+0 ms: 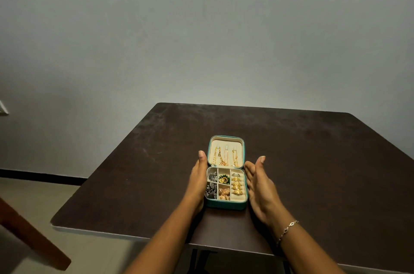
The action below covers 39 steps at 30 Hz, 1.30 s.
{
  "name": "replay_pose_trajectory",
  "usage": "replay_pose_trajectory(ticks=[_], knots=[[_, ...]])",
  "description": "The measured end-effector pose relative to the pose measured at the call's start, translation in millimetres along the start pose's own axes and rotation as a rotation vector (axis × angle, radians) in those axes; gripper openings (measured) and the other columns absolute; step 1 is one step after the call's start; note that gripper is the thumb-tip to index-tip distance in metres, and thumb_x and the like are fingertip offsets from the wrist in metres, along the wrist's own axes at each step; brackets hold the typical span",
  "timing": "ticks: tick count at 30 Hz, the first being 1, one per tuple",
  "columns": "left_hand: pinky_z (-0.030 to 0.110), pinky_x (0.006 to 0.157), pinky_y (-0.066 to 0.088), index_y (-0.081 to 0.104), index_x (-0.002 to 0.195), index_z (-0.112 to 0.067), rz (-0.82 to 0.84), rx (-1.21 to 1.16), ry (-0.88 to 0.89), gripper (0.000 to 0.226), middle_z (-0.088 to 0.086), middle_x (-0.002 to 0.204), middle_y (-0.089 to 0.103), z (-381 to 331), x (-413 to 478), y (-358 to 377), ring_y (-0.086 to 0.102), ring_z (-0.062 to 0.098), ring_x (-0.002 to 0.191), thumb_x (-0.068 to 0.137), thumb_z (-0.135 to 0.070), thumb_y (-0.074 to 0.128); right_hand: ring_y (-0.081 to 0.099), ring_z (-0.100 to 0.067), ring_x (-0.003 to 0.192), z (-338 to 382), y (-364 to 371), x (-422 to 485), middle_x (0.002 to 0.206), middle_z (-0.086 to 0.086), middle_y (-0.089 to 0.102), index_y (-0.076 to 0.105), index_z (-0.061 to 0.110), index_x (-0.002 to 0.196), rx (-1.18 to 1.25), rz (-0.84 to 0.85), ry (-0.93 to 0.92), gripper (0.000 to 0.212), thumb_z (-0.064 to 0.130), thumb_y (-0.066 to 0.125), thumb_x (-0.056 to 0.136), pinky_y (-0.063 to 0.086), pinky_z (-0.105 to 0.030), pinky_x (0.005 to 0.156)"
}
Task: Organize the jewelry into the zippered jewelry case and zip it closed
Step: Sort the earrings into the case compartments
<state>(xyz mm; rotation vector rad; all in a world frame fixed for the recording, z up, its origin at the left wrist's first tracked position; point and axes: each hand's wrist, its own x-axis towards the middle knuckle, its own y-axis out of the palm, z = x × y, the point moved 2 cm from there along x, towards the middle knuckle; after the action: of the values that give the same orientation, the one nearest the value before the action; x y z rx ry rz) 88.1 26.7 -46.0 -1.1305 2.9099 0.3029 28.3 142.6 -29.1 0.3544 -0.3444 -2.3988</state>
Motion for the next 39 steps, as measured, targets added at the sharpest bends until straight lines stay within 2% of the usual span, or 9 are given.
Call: replay_pose_trajectory(ticks=[6, 9, 16, 21, 25, 28, 31, 35, 39], knots=[[0.034, 0.085, 0.054, 0.055, 0.120, -0.011, 0.023, 0.016, -0.012, 0.059, 0.008, 0.109, 0.068, 5.3, 6.6, 25.5, 0.067, 0.018, 0.097, 0.090, -0.055, 0.029, 0.057, 0.000, 0.081, 8.6, -24.5, 5.9, 0.087, 0.012, 0.061, 0.050, 0.010, 0.123, -0.013, 0.005, -0.008, 0.059, 0.051, 0.019, 0.094, 0.047, -0.020, 0.070], [0.043, 0.093, 0.050, 0.053, 0.122, -0.011, 0.051, 0.005, -0.001, 0.066, 0.010, 0.113, 0.066, 3.4, 9.5, 48.9, 0.065, 0.021, 0.101, 0.083, -0.059, 0.033, 0.061, -0.001, 0.072, 15.6, -44.8, 12.7, 0.078, 0.014, 0.063, 0.056, 0.016, 0.105, -0.044, -0.027, -0.042, 0.052, 0.050, 0.019, 0.094, 0.050, -0.018, 0.062], [0.030, 0.084, 0.053, 0.050, 0.122, -0.007, 0.086, 0.032, 0.010, 0.043, 0.009, 0.111, 0.065, 9.7, 29.1, 93.4, 0.064, 0.018, 0.099, 0.098, -0.037, 0.032, 0.062, -0.002, 0.067, 38.9, -78.6, 25.8, 0.072, 0.014, 0.063, 0.056, 0.023, 0.082, -0.158, -0.090, -0.097, 0.043, 0.046, 0.022, 0.095, 0.049, -0.021, 0.065], [0.008, 0.061, 0.048, 0.045, 0.117, -0.014, 0.068, 0.058, 0.014, 0.021, 0.006, 0.111, 0.059, 18.5, 35.7, 101.8, 0.057, 0.003, 0.083, 0.099, -0.012, 0.033, 0.061, -0.012, 0.105, 32.6, -103.6, 33.1, 0.120, 0.004, 0.062, 0.051, 0.031, 0.126, -0.575, -0.124, -0.122, 0.063, 0.066, 0.027, 0.079, 0.044, -0.035, 0.098], [0.007, 0.065, 0.047, 0.043, 0.131, -0.012, 0.026, 0.087, 0.062, 0.038, -0.006, 0.113, 0.056, 26.3, 37.9, 100.3, 0.055, -0.002, 0.088, 0.096, 0.000, 0.035, 0.012, -0.010, 0.142, 25.7, -113.4, 29.5, 0.155, 0.008, 0.007, 0.018, 0.030, 0.145, -1.155, -0.142, -0.248, 0.105, 0.089, -0.003, 0.060, 0.021, -0.029, 0.109], [0.008, 0.074, 0.045, 0.037, 0.138, -0.011, -0.001, 0.128, 0.075, 0.043, -0.002, 0.124, 0.053, 31.2, 36.8, 98.8, 0.052, 0.003, 0.098, 0.096, 0.000, 0.034, 0.005, -0.014, 0.143, 21.2, -113.4, 29.9, 0.157, 0.003, -0.002, 0.015, 0.032, 0.145, -1.362, -0.136, -0.237, 0.086, 0.077, -0.001, 0.073, 0.023, -0.035, 0.111], [0.022, 0.091, 0.043, 0.037, 0.138, -0.011, -0.019, 0.141, 0.100, 0.044, 0.004, 0.132, 0.050, 32.5, 36.6, 99.1, 0.050, 0.008, 0.109, 0.096, 0.002, 0.033, -0.001, -0.015, 0.143, 21.0, -110.2, 28.7, 0.156, 0.002, -0.007, 0.016, 0.033, 0.145, -1.455, -0.139, -0.193, 0.065, 0.064, 0.013, 0.089, 0.025, -0.039, 0.110], [0.021, 0.089, 0.045, 0.038, 0.137, -0.010, -0.014, 0.141, 0.098, 0.044, 0.003, 0.131, 0.051, 31.6, 37.2, 99.7, 0.051, 0.010, 0.108, 0.096, 0.002, 0.034, -0.004, -0.015, 0.143, 18.9, -112.9, 30.0, 0.156, 0.002, -0.010, 0.011, 0.034, 0.146, -1.518, -0.134, -0.179, 0.105, 0.085, -0.016, 0.058, 0.025, -0.040, 0.110], [0.015, 0.083, 0.046, 0.038, 0.137, -0.010, -0.007, 0.084, 0.091, 0.040, 0.001, 0.126, 0.052, 29.9, 39.1, 100.6, 0.052, 0.011, 0.108, 0.097, -0.003, 0.035, 0.004, -0.011, 0.143, 22.4, -112.3, 29.7, 0.156, 0.005, 0.000, 0.008, 0.033, 0.146, -1.224, -0.127, -0.195, 0.103, 0.089, -0.002, 0.060, 0.020, -0.036, 0.111]])
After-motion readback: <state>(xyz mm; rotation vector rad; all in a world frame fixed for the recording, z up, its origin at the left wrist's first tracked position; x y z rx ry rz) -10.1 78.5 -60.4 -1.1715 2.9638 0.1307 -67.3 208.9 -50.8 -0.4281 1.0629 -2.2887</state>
